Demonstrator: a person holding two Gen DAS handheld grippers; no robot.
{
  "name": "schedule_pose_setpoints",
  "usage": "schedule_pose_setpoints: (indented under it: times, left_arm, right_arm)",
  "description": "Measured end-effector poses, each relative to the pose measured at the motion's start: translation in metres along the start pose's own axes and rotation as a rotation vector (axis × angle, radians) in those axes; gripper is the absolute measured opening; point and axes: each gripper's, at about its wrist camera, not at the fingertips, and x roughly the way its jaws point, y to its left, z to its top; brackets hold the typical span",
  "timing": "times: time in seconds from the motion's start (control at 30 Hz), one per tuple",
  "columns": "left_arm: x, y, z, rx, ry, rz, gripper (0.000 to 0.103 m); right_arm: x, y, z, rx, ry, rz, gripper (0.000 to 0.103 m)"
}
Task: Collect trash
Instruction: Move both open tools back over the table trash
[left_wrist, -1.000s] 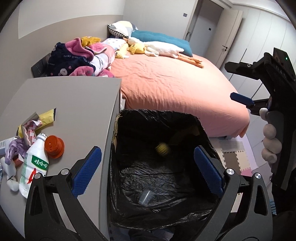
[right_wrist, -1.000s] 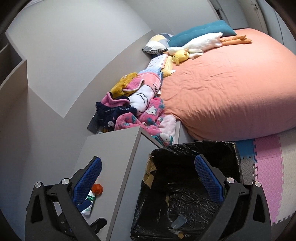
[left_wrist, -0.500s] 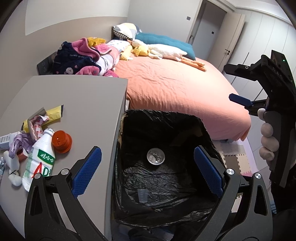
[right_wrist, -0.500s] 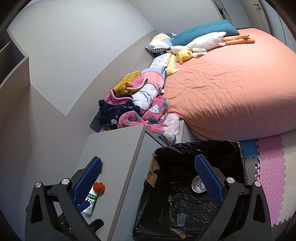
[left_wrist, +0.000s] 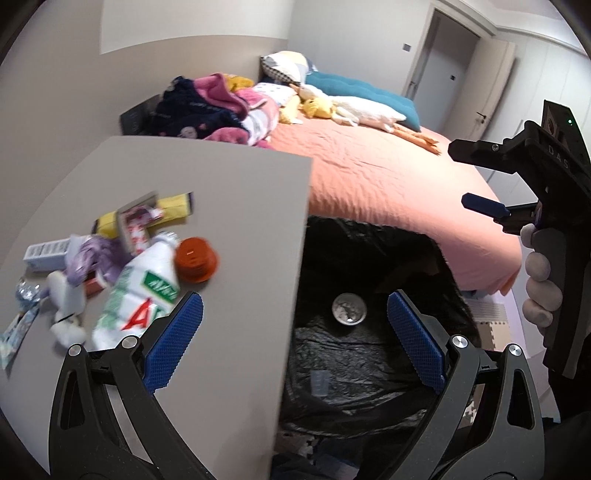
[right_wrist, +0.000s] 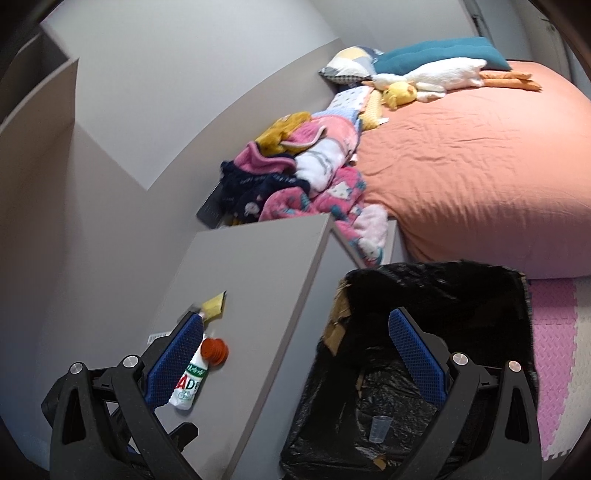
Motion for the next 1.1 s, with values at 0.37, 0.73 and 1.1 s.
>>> schedule_pose_setpoints:
  times: [0.37,0.73,1.1]
  left_arm:
    - [-0.025,0.055,-0.016,-0.075,-0.023,0.077,0.096]
    - [-0.044,0.108,-0.034,-0.172,-0.045,0.147,0.096]
    - [-0.054,0.157,-0.044,-0.215,-0.075,0.247,0.096]
  right_arm:
    - [0.046,0.062,-0.015,-0.094,0.094,0.047,0.1]
    - [0.087,0.114,-0.034,-0.213,0.175,0.055,0.1]
    - [0.12,0.143,-0.054,-0.338,0.189,-0.019,0.1]
